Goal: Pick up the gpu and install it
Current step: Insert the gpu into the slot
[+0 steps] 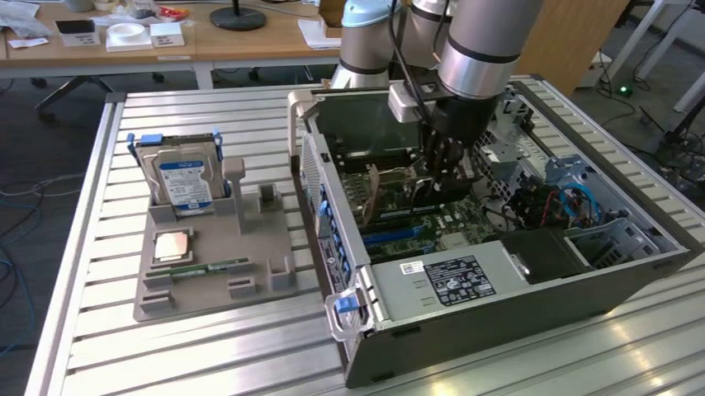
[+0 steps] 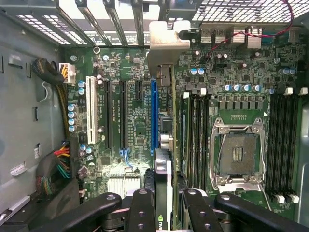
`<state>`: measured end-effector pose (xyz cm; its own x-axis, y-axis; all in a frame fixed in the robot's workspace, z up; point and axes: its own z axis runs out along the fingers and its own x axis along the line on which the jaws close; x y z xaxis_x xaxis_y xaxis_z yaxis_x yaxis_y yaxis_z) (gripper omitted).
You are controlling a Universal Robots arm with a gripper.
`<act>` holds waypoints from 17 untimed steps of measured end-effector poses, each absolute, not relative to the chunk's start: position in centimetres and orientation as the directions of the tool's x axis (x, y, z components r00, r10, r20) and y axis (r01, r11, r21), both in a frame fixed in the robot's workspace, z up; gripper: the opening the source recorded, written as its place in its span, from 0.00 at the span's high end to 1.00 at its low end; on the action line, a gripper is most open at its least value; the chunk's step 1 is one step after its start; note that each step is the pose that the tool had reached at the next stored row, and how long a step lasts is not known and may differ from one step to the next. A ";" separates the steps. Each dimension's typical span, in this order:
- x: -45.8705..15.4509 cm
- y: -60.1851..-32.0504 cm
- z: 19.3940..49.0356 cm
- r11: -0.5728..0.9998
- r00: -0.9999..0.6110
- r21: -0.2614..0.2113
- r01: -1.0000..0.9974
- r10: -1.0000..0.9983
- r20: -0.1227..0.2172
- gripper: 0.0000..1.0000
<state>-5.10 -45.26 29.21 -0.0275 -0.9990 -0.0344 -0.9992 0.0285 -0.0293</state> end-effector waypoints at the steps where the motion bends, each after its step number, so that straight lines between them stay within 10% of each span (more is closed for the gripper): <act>1: -5.1 -45.3 29.1 0.029 -0.028 -0.029 -0.999 -0.999 -0.034 0.73; 17: -6.1 -45.3 28.0 0.028 -0.027 -0.031 -0.999 -0.999 -0.034 0.73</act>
<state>-6.14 -45.31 27.98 -0.0274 -0.9990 -0.0342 -0.9991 0.0285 -0.0311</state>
